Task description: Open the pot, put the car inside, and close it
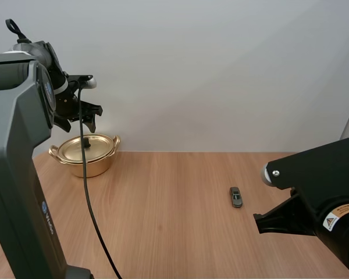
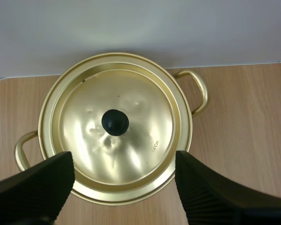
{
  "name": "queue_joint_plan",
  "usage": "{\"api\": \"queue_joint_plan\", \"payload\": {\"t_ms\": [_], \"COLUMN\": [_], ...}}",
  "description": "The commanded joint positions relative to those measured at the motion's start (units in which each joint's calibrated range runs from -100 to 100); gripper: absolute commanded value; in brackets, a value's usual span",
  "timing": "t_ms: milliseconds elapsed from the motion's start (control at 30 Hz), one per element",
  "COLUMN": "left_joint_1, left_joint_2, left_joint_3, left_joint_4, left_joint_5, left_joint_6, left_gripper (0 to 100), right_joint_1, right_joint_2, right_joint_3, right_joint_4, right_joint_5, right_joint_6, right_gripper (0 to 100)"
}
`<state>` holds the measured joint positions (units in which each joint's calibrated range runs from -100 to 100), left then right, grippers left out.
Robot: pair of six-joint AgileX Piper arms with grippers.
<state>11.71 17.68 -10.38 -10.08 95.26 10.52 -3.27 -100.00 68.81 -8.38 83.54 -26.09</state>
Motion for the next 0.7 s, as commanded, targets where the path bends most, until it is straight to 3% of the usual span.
{"api": "queue_joint_plan", "payload": {"t_ms": [0,667], "left_joint_1": [0.04,0.04], "left_joint_2": [0.89,8.33], "left_joint_3": [-0.22,-1.33], "left_joint_4": [-0.08,-0.42], "left_joint_5": [-0.99,-7.98], "left_joint_6": [0.07,1.45], "left_gripper": [100,100], "right_joint_1": [-0.24,-1.9], "right_joint_2": [0.0,0.0], "right_joint_3": [0.01,0.01], "right_joint_4": [-0.1,0.81], "right_joint_5": [-0.05,0.12], "right_joint_6": [-0.25,-1.17], "right_gripper": [0,0]}}
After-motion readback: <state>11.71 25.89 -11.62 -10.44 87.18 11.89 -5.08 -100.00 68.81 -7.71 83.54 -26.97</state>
